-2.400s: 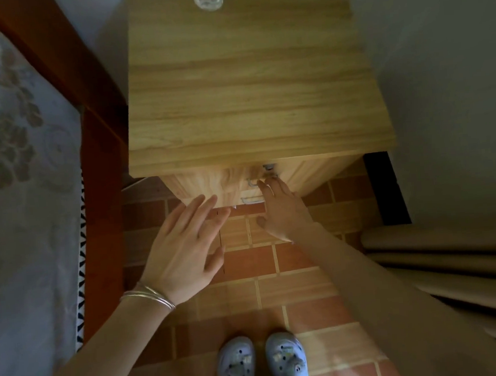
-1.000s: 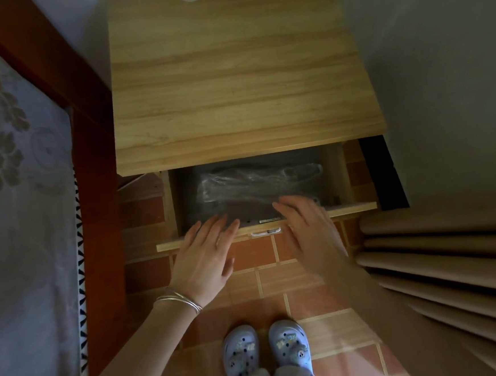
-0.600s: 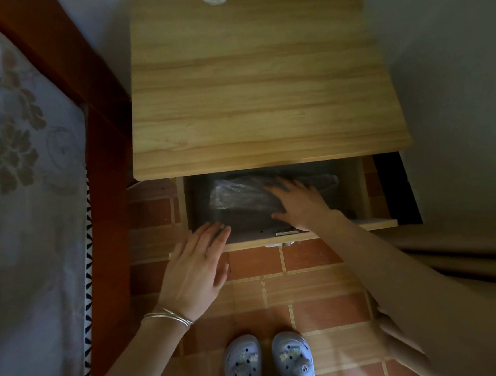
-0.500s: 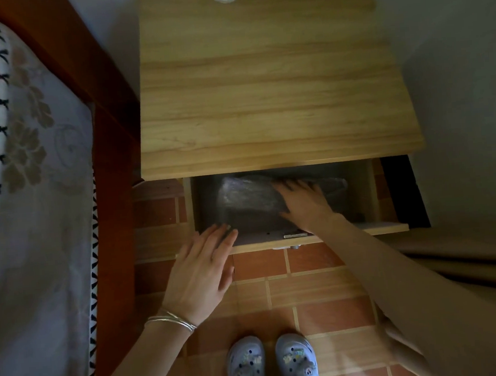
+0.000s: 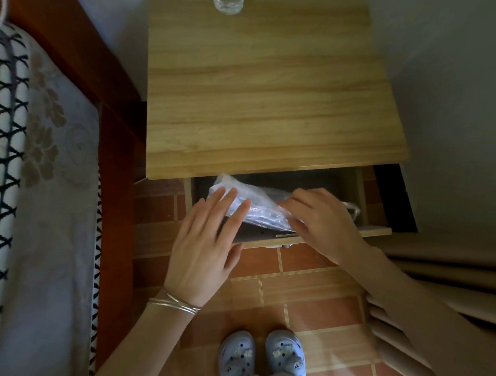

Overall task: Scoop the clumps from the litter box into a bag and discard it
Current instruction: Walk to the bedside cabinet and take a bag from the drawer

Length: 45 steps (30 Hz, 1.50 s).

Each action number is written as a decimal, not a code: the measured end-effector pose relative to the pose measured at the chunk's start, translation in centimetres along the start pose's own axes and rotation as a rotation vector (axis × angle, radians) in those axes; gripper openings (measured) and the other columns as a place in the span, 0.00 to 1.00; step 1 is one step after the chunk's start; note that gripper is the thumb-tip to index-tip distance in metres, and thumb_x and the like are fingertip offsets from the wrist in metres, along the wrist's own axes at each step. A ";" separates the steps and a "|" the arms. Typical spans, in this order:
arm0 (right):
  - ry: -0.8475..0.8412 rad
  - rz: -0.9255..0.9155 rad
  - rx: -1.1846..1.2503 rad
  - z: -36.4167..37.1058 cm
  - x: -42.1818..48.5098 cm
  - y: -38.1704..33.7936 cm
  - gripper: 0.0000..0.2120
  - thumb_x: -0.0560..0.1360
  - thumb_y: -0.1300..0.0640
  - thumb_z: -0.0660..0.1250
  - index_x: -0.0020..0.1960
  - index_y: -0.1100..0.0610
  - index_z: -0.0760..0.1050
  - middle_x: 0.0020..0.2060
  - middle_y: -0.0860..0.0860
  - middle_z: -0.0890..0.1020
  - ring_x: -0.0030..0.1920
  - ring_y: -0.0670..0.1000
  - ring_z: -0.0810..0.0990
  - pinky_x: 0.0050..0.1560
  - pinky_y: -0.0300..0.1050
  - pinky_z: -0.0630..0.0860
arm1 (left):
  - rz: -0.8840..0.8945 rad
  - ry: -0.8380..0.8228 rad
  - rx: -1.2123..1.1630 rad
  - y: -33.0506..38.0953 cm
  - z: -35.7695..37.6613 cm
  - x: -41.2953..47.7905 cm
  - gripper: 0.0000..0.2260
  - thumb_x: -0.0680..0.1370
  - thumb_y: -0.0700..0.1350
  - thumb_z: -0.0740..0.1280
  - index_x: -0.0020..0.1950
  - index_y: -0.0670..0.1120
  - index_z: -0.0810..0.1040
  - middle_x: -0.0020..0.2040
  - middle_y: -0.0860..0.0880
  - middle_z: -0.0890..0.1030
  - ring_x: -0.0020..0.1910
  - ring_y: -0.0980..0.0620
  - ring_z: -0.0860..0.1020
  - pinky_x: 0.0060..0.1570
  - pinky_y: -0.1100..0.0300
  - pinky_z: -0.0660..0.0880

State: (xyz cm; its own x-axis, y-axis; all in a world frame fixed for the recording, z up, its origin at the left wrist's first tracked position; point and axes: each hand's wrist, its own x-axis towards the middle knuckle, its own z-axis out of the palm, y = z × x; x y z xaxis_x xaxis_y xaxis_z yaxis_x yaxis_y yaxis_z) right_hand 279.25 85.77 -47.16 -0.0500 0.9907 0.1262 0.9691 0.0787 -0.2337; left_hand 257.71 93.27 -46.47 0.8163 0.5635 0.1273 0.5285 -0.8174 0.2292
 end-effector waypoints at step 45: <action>-0.097 0.501 0.227 7.4 -11.9 -3.2 0.38 0.75 0.47 0.59 0.75 0.57 0.41 0.74 0.57 0.49 0.70 0.63 0.61 0.49 0.58 0.79 | -0.059 -0.143 -0.132 3.6 7.5 -4.7 0.13 0.60 0.36 0.77 0.41 0.44 0.80 0.62 0.43 0.76 0.62 0.45 0.69 0.60 0.44 0.72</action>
State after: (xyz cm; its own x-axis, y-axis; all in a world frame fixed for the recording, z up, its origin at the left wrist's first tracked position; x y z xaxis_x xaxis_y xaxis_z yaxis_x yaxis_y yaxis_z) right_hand 274.96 74.58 -55.03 0.3705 0.9181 -0.1409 0.8044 -0.3930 -0.4455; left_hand 257.49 86.77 -53.51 0.8148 0.5792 -0.0266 0.5487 -0.7554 0.3582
